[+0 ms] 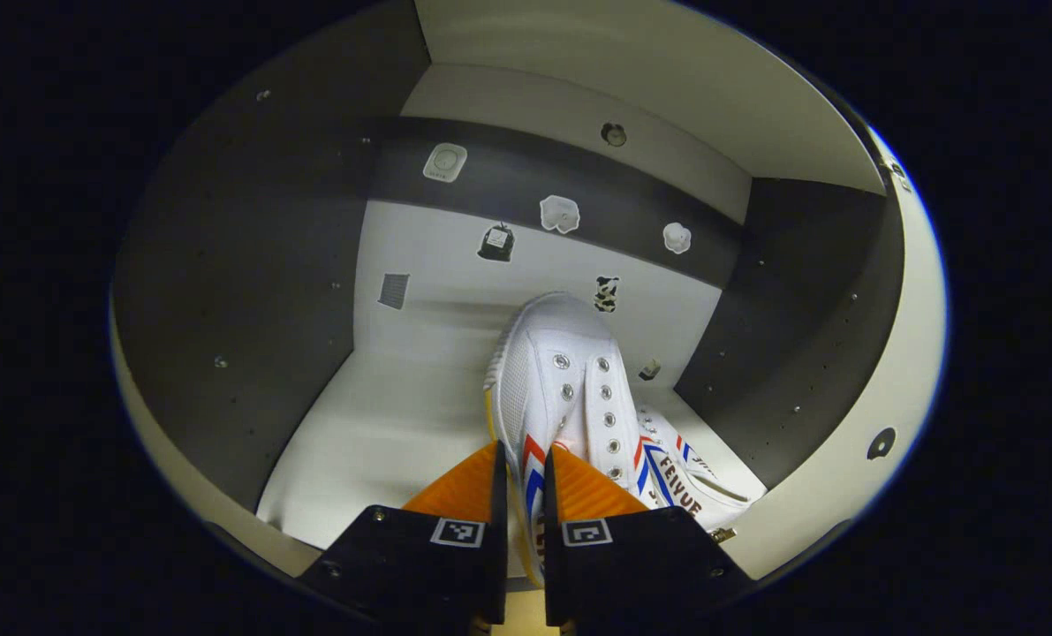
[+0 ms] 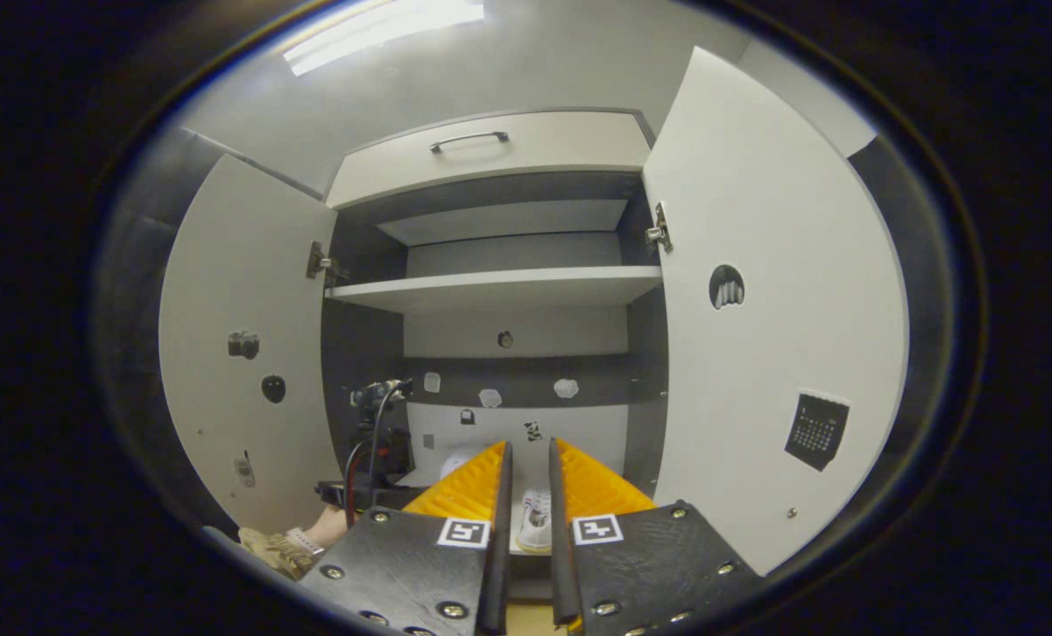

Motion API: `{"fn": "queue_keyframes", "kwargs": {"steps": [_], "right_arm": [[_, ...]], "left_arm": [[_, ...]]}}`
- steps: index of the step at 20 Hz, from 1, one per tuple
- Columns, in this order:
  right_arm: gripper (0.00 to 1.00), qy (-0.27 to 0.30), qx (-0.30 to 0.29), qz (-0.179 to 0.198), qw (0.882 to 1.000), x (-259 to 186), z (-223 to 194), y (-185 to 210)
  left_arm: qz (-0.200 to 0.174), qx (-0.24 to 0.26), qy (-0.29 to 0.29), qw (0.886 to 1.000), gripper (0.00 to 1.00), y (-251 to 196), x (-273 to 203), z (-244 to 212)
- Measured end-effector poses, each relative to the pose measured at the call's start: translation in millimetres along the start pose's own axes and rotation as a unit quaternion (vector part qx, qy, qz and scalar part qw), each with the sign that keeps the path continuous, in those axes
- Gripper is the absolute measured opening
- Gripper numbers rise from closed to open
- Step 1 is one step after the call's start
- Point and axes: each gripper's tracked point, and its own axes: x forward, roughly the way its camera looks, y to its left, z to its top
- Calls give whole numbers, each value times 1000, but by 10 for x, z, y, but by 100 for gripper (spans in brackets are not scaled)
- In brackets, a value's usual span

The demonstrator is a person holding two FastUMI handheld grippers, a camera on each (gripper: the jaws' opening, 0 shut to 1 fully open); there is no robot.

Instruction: Grab one shoe with the right hand and put it into the shoe cabinet, grab the other shoe with the left hand and put it into the shoe cabinet; then close the right door with the right hand and the left door with the left hand.

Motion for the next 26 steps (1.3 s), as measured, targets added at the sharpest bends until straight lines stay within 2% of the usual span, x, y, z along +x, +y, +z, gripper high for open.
{"fn": "queue_keyframes", "kwargs": {"steps": [1,2,3,4,7,8,9,10,11,12,13,14,15,16,17,19,20,21,24,26], "right_arm": [[25,3,1,-1,1000,-9,-14,-10],[33,5,0,-5,1000,-8,-24,-38],[33,6,0,-6,1000,-20,-21,-53],[41,6,0,-11,1000,-28,-24,-81],[45,6,3,-12,1000,-74,-3,-121],[65,7,3,-13,1000,-115,-1,-122],[74,6,2,-16,1000,-146,19,-148],[67,3,0,-17,1000,-169,32,-159],[71,3,0,-15,1000,-203,45,-141],[79,2,-1,-16,1000,-245,57,-150],[76,1,-1,-16,1000,-290,83,-155],[75,-1,1,-15,1000,-335,113,-146],[75,-3,3,-15,1000,-384,133,-147],[75,-4,5,-16,1000,-442,154,-160],[76,-6,6,-18,1000,-506,184,-184],[75,-11,5,-23,1000,-635,235,-240],[75,-12,5,-27,1000,-672,241,-270],[75,-12,5,-32,999,-749,252,-317],[75,-19,-2,-57,998,-970,300,-527],[75,-20,-8,-77,997,-1114,334,-702]], "left_arm": [[3,4,7,1000,21,13,10,-21],[5,8,13,1000,18,8,19,-43],[6,11,20,1000,18,3,4,-68],[6,12,28,1000,18,-13,4,-99],[10,15,45,999,18,-2,88,-228],[12,18,48,999,18,-7,101,-246],[14,23,51,998,18,3,120,-273],[19,32,54,998,18,17,144,-290],[27,41,60,997,17,46,152,-322],[28,46,57,997,17,45,170,-314],[23,47,51,997,20,-10,163,-283],[34,55,42,997,23,8,126,-214],[43,68,35,996,32,38,110,-162],[47,80,25,995,37,39,52,-89],[46,87,14,995,49,-14,-12,-9],[42,90,-8,995,59,-98,-185,126],[41,91,-17,995,67,-140,-278,183],[43,94,-25,994,69,-184,-386,230],[33,100,-57,993,92,-400,-748,399],[20,99,-76,992,95,-605,-1005,478]]}}
